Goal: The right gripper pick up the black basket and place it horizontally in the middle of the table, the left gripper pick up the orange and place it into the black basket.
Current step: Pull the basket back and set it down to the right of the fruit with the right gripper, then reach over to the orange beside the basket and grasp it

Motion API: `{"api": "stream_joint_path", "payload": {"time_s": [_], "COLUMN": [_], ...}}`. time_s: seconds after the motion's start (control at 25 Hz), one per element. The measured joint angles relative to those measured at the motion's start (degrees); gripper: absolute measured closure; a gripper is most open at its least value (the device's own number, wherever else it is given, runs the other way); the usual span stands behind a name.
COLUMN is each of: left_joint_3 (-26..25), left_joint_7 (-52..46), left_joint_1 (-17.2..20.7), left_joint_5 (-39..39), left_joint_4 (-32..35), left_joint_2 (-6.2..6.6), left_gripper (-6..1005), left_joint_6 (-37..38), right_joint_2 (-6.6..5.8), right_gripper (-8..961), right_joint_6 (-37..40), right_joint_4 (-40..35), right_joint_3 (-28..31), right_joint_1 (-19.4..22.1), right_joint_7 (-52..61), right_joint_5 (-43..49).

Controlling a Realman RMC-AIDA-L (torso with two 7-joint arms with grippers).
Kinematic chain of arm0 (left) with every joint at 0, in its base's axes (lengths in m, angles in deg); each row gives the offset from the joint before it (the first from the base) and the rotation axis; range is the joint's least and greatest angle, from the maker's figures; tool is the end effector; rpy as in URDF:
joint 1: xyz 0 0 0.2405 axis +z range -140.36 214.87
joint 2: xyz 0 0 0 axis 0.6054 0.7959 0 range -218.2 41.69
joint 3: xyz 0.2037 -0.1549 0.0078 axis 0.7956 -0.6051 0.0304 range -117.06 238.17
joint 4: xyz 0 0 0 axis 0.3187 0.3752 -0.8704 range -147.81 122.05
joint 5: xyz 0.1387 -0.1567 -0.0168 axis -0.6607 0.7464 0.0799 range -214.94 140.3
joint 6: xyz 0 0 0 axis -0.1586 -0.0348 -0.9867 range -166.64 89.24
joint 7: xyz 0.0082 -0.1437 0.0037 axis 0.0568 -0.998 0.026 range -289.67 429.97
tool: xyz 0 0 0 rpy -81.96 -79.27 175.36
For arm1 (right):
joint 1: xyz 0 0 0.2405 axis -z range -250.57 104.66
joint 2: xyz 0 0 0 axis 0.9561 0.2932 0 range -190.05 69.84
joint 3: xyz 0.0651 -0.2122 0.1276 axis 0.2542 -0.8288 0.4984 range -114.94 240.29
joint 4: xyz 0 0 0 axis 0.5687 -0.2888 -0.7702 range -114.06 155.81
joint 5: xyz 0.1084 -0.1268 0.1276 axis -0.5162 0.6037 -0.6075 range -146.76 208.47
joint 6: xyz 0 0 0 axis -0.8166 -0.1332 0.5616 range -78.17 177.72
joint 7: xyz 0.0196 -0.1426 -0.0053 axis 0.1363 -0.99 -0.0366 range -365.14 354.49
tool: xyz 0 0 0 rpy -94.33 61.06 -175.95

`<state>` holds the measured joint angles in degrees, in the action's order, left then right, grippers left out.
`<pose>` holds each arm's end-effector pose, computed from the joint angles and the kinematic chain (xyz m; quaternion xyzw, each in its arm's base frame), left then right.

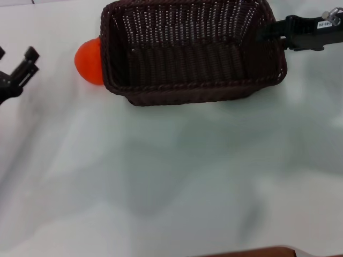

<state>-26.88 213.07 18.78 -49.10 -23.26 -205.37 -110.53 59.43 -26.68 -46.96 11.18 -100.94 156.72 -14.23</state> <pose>-0.3360 0.2981 -0.0113 -0.7416 -0.2953 -0.3810 0.4665 0.2568 0.3734 0.0583 -0.6451 -0.7128 -0.2418 0.1314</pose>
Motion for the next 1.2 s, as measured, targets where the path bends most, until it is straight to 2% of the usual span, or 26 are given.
{"api": "stream_joint_path", "payload": {"time_s": [0.2,0.36,0.6,0.8,1.2], "left_joint_3": [4.48,5.15,5.81,6.29,5.62], "left_joint_7": [-3.93,-7.21,-7.32,-8.28,-7.95], "left_joint_1": [-1.64,-3.68,-7.96,-11.38,-12.79], "left_joint_5": [-4.98,-9.13,-12.68,-17.19,-17.79], "left_joint_4": [0.04,0.02,-0.18,-0.18,-5.85], "left_joint_2": [2.36,3.01,1.66,0.44,-1.02], "left_gripper": [132,135,139,157,160], "left_joint_6": [2.0,6.72,13.35,16.41,26.7], "right_joint_2": [0.0,0.06,0.31,0.58,0.49], "right_gripper": [287,287,288,289,291], "right_joint_6": [-0.66,-2.24,-4.45,-6.3,-9.35], "right_joint_4": [-2.28,-3.49,-3.39,-3.16,0.15], "right_joint_3": [1.85,6.42,12.75,14.23,14.68], "right_joint_1": [1.76,4.05,8.02,10.99,14.94], "right_joint_7": [-1.1,-4.48,-11.1,-14.67,-21.7], "right_joint_5": [-0.51,-4.28,-14.61,-21.67,-32.9]}}
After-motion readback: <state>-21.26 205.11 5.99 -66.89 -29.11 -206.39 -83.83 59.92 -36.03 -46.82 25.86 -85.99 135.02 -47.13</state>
